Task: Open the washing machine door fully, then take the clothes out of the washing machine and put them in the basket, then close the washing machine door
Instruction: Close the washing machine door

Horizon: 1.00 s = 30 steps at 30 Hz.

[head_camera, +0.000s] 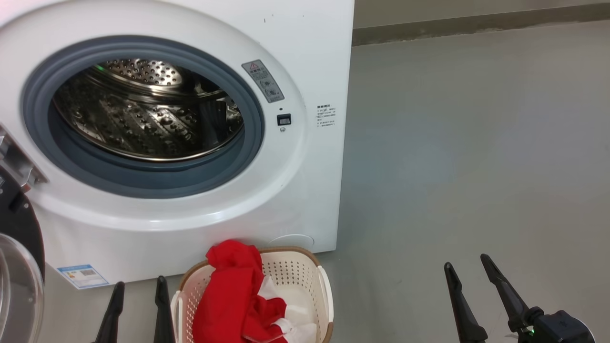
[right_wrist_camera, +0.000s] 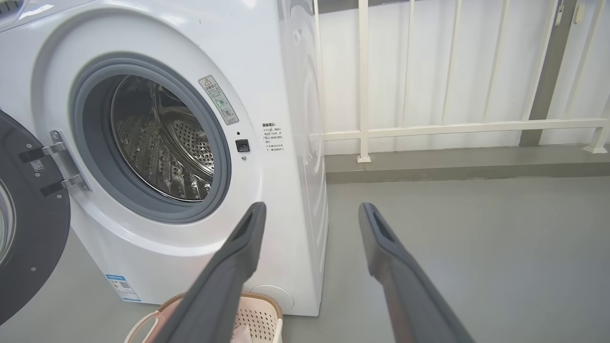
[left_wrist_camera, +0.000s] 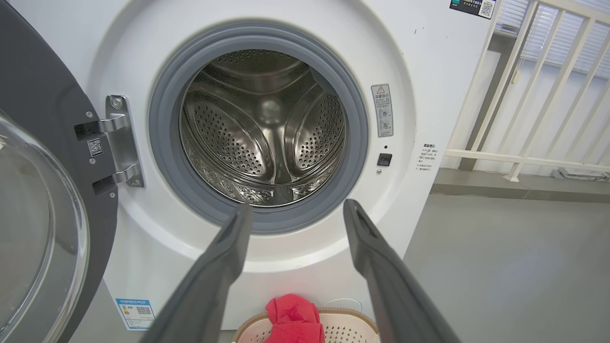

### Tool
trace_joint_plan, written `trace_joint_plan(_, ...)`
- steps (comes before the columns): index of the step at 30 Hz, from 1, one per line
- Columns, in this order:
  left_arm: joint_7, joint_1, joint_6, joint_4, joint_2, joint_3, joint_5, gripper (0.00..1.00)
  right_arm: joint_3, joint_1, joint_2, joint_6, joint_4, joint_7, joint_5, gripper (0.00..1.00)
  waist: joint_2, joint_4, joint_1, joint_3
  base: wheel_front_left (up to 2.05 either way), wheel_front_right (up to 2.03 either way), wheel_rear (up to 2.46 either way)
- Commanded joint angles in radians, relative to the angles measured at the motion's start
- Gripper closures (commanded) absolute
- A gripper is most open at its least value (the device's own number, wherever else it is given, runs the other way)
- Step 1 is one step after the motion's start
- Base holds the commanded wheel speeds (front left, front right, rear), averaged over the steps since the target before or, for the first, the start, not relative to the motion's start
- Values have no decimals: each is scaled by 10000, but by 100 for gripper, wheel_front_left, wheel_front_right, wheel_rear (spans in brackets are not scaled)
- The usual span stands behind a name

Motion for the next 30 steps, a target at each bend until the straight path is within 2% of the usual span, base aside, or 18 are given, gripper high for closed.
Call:
trace_joint_plan(1, 1, -270, 70, -299, 108, 292, 140, 0, 237, -174, -52, 16, -280, -2, 3, 0, 0, 6, 0, -6, -101, 101, 0)
trace_joint_plan(16, 56, -360, 95, -292, 205, 162, 191, 0, 303, -224, -52, 16, -262, 25, 45, 0, 0, 78, 0, 8, -152, 152, 0)
trace_joint_plan(30, -18, -469, 155, -243, 179, 17, 245, 0, 315, -214, -52, 16, -258, 18, 41, 0, 0, 259, 0, -33, -27, 27, 0)
